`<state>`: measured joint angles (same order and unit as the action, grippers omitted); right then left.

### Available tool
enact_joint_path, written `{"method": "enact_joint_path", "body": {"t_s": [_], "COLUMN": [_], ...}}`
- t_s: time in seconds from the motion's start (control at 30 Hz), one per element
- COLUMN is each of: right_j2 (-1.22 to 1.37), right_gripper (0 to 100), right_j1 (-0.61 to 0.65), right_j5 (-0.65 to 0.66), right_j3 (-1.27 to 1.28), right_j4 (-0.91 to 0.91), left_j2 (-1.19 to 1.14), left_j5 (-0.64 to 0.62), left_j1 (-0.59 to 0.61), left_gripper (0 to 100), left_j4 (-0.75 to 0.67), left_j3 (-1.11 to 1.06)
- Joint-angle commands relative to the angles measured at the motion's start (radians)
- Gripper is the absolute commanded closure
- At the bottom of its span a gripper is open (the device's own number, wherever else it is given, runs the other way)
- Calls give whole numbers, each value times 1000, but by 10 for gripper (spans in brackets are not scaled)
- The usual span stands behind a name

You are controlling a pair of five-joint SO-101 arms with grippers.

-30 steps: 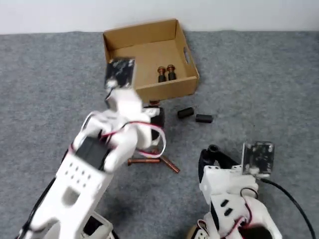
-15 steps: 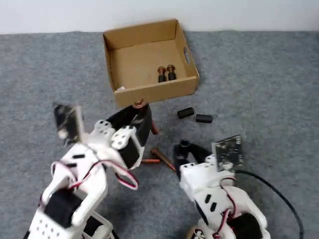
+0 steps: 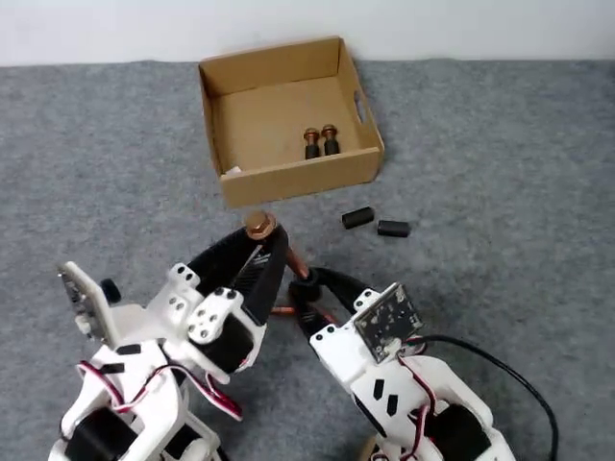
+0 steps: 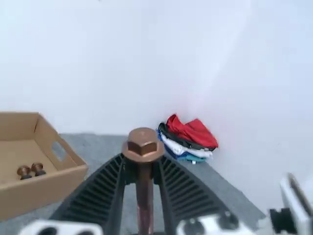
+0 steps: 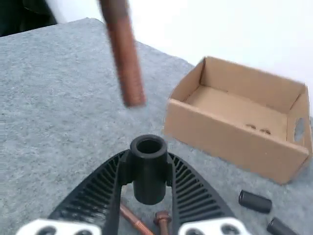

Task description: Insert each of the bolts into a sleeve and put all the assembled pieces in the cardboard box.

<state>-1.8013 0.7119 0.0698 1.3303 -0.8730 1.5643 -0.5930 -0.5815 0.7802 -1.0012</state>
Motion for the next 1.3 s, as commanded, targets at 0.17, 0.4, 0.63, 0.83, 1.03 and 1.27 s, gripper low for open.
{"method": "enact_joint_path", "body": {"t_s": [0.17,0.4,0.63,0.83,1.03,1.27], "right_j2": [-8,-2,-2,-2,-2,-1], "right_gripper": [991,991,991,991,991,991], "right_j1": [7,7,5,4,2,2], "right_j5": [80,81,81,81,81,81], "right_j3": [-23,-44,-44,-41,-38,-37], "right_j4": [50,50,50,44,42,41], "left_j2": [15,12,8,8,8,8], "left_j5": [12,9,28,189,212,210], "left_j1": [54,29,-72,-60,-57,-57], "left_gripper": [995,995,995,992,830,803], "left_j4": [-54,-77,-71,-43,43,107], "left_j3": [-87,-156,-205,-257,-254,-166]}}
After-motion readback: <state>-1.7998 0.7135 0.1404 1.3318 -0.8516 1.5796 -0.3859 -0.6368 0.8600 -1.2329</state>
